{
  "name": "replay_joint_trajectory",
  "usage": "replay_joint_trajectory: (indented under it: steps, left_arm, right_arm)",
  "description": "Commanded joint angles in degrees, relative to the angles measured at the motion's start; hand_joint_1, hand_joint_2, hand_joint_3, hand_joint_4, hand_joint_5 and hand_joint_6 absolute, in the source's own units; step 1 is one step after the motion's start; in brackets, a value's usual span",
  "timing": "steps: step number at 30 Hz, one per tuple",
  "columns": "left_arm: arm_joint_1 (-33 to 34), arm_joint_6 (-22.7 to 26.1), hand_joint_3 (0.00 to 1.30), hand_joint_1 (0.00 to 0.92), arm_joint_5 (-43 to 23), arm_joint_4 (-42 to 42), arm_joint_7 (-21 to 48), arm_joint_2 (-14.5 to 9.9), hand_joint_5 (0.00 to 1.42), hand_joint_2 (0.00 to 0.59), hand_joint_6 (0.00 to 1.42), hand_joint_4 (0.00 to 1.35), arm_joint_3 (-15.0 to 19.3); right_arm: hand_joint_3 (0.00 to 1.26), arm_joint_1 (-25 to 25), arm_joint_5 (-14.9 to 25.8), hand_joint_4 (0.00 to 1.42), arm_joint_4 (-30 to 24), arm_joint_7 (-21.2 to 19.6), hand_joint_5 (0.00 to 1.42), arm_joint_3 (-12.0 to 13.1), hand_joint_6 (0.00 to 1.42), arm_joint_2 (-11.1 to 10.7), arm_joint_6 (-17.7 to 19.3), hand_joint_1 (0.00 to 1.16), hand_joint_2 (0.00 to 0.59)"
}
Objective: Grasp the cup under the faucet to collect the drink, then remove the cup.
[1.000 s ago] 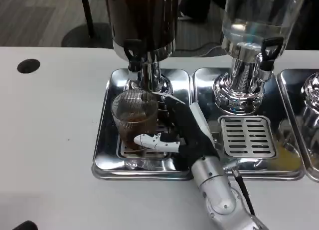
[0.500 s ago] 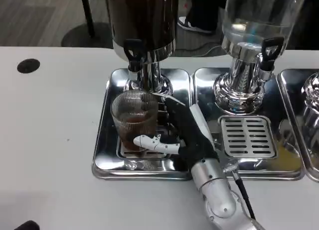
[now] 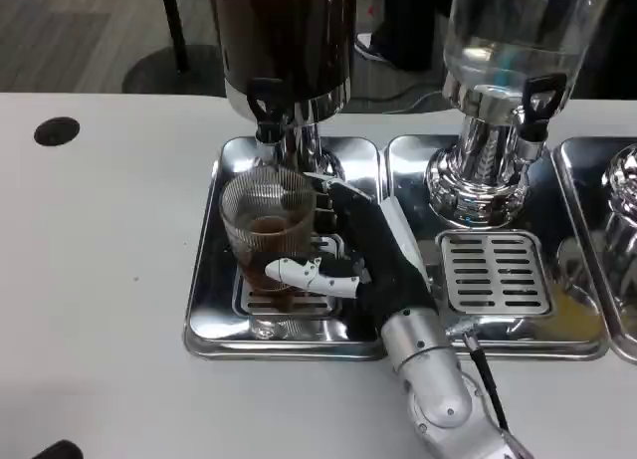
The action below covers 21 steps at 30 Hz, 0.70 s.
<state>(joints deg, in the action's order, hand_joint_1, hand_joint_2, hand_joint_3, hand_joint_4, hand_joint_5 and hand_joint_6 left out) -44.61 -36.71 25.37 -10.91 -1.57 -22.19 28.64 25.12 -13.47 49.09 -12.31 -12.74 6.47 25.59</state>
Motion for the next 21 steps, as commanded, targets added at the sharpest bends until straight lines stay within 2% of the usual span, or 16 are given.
replay_joint_trajectory:
  steps: [1,13,21]
  left_arm:
    - [-0.4,0.4,0.00,0.000,0.6,-0.2,0.3,-0.6,0.00,0.005,0.00,0.00,0.1]
    - [-0.2,0.7,0.00,0.000,0.9,-1.3,0.5,-0.6,0.00,0.005,0.00,0.00,-0.2]
    - [-0.2,1.1,0.00,0.000,0.9,-2.1,0.8,-0.7,0.00,0.005,0.00,0.00,-0.3]
  right_arm:
    - [0.41,-0.4,0.4,0.40,-2.9,0.3,0.39,0.2,0.29,1.4,0.8,0.95,0.193]
    - [0.41,-4.3,0.5,0.40,-7.8,1.5,0.40,1.3,0.29,-0.3,0.8,0.95,0.193]
    - [0.42,-5.6,0.5,0.41,-9.2,2.0,0.40,1.5,0.30,-0.5,0.7,0.95,0.193]
